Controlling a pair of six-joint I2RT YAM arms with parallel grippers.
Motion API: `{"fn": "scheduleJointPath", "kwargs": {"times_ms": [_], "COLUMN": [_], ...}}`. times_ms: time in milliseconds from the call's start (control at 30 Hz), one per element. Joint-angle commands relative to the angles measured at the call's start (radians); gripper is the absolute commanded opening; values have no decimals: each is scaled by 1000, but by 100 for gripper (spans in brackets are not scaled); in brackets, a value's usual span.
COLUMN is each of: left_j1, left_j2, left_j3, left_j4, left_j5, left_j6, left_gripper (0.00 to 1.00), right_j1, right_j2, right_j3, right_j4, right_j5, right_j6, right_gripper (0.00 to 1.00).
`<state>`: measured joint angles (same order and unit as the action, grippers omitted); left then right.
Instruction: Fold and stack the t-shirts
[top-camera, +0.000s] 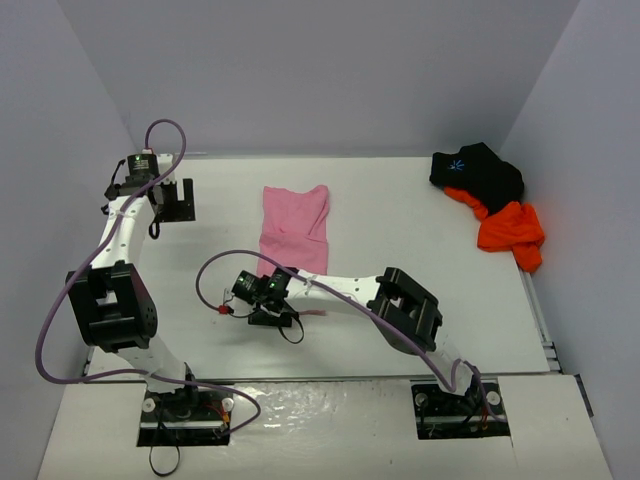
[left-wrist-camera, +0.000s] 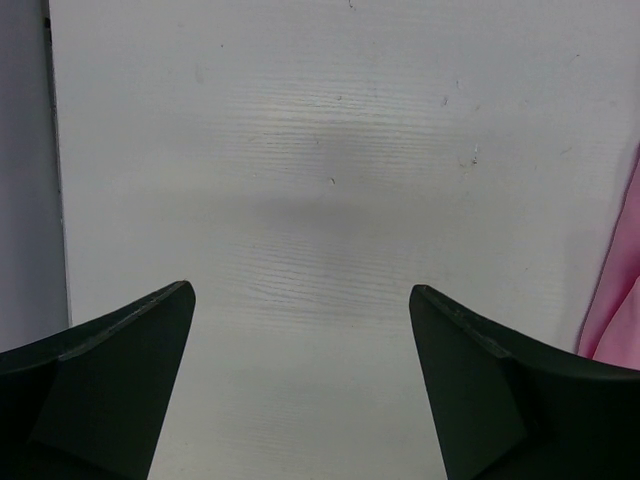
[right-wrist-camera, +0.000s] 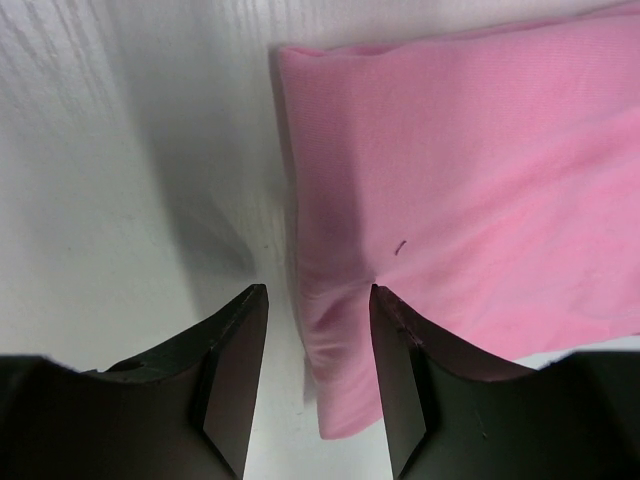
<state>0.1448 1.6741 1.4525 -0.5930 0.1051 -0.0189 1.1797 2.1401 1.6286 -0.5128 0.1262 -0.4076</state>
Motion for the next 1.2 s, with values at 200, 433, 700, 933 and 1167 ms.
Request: {"fn": "scheduleJointPath", "kwargs": {"times_ms": [200,433,700,933,1167], "left_j1": [7,7,7,8,9], "left_j2": [-21,-8,11,14,-1], "left_j3": [34,42,51,51,42], "left_j4": [41,42,44,48,50], "left_j5": [10,12,14,17,15], "left_j6": [-5,3,2,-1,2], "left_gripper": [87,87,87,87,87], "right_j1": [-14,-32,-71,-67,12], "right_j2": [-35,1,37,27,-89], "right_j3": [4,17,41,28,12], "right_j4": [21,18,8,-13,-44], "right_j5": [15,-30,-60,-85,-72], "right_j6": [15,13,15,10,10], "right_gripper": [41,21,21,0,0]}}
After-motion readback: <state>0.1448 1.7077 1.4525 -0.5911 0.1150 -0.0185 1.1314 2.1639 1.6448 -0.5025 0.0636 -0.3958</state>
